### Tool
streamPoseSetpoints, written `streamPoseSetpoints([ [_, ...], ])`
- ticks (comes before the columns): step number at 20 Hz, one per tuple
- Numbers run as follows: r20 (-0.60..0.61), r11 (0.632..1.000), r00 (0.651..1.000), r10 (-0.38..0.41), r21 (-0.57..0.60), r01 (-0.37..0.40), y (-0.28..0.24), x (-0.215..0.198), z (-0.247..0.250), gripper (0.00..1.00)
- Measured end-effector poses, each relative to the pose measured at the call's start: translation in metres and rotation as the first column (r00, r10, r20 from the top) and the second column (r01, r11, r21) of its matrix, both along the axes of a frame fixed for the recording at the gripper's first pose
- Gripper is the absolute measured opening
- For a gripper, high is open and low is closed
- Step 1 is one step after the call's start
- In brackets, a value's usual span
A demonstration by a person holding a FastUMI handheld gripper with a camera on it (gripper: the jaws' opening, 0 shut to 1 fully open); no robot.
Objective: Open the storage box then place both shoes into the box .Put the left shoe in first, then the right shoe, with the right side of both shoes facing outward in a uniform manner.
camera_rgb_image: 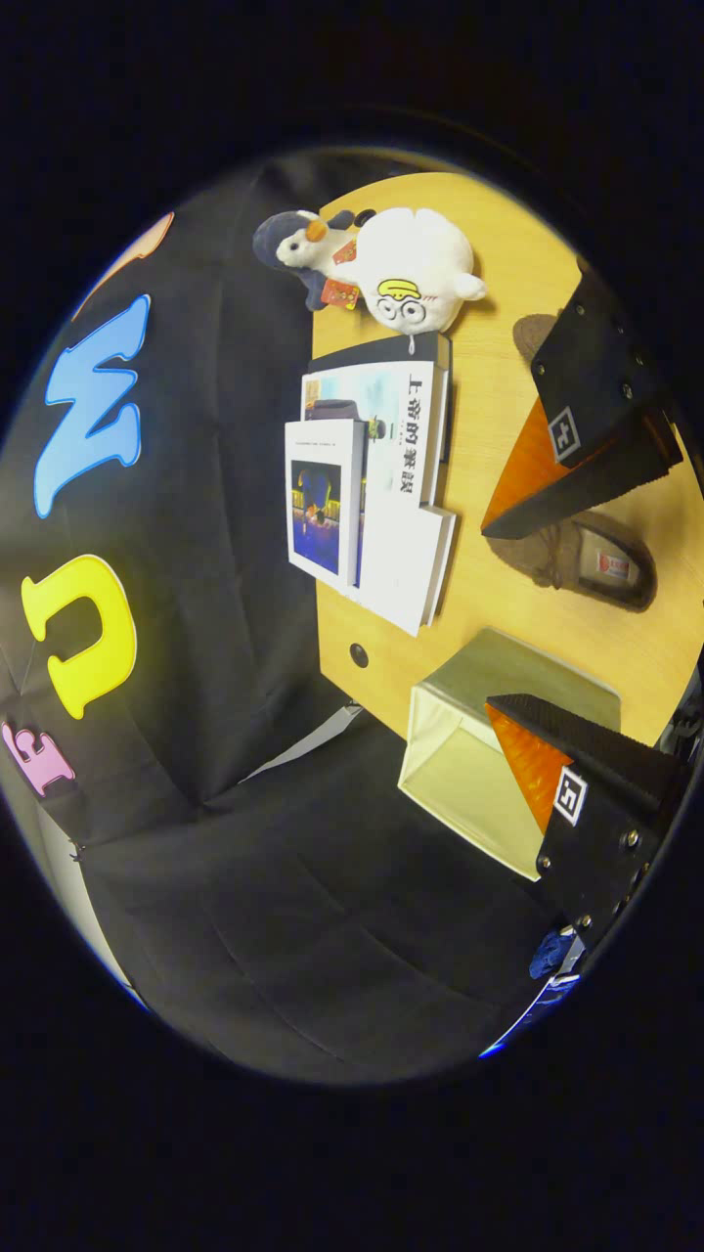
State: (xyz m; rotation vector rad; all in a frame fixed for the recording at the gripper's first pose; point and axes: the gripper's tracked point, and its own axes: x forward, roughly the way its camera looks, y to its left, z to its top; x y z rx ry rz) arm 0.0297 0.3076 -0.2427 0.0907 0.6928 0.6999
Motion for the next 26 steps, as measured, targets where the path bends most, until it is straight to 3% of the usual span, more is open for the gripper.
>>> streamPoseSetpoints([
  [7, -0.066, 0.992, 0.997, -0.045, -0.118, 0.037, -0.036, -0.008, -0.07, 0.97],
  [15, -0.16, 0.972, 0.986, -0.053, -0.235, 0.014, -0.049, -0.015, -0.137, 0.97],
  [18, -0.193, 0.949, 0.978, -0.077, -0.315, 0.012, -0.055, -0.008, -0.163, 0.94],
  [19, -0.21, 0.945, 0.973, -0.091, -0.328, 0.018, -0.054, -0.005, -0.172, 0.89],
  [21, -0.249, 0.947, 0.961, -0.121, -0.32, 0.037, -0.047, 0.002, -0.182, 0.89],
  [24, -0.288, 0.961, 0.951, -0.114, -0.275, 0.032, -0.028, 0.005, -0.187, 0.38],
  [25, -0.273, 0.955, 0.957, -0.099, -0.296, 0.014, -0.029, 0.005, -0.182, 0.26],
  [26, -0.233, 0.945, 0.97, -0.071, -0.328, -0.01, -0.031, 0.008, -0.178, 0.22],
])
